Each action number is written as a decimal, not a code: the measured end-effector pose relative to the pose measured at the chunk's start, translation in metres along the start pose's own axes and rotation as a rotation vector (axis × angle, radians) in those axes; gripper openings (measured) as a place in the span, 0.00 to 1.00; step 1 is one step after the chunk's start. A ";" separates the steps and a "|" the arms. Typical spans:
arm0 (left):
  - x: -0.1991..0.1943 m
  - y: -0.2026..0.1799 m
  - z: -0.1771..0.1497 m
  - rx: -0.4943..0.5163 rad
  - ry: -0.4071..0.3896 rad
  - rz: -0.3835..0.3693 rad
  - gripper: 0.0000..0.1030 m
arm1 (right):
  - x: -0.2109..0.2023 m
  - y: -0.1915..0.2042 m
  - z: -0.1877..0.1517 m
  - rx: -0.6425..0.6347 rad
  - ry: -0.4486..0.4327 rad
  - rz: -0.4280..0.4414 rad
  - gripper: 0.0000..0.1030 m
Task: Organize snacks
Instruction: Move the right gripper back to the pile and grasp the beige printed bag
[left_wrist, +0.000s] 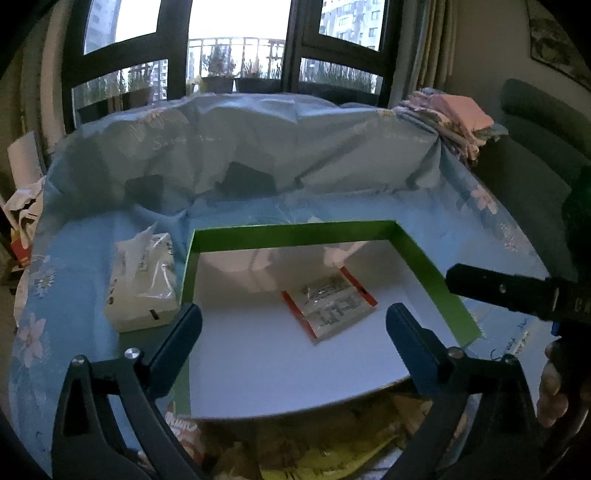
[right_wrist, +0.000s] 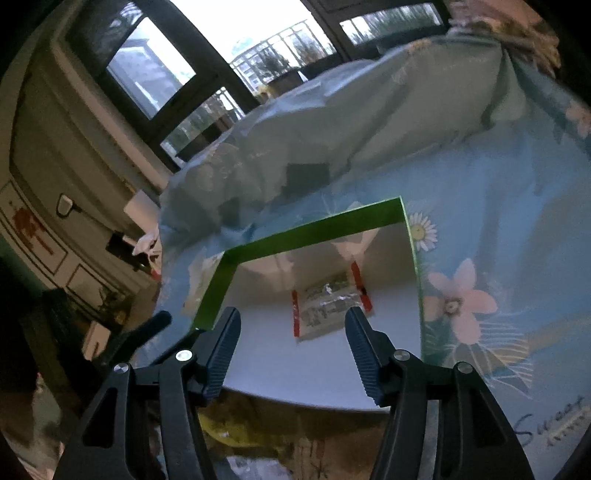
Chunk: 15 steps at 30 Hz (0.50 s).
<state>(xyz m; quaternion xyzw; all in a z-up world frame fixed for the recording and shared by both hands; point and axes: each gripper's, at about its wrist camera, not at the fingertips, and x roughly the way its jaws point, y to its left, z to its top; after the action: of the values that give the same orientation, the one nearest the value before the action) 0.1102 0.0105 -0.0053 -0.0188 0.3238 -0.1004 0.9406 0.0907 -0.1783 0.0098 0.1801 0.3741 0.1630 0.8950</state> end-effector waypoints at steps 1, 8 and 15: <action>-0.003 -0.001 -0.001 0.001 -0.004 0.005 0.98 | -0.003 0.001 -0.001 -0.010 -0.003 -0.006 0.58; -0.034 -0.012 -0.014 0.006 -0.050 0.046 1.00 | -0.024 0.015 -0.014 -0.068 -0.024 -0.024 0.58; -0.054 -0.011 -0.035 -0.029 -0.038 0.068 1.00 | -0.039 0.023 -0.032 -0.104 -0.023 -0.048 0.58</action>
<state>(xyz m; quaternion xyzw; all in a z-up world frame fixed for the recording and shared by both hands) 0.0450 0.0113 0.0009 -0.0235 0.3076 -0.0631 0.9491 0.0376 -0.1689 0.0229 0.1263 0.3592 0.1589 0.9109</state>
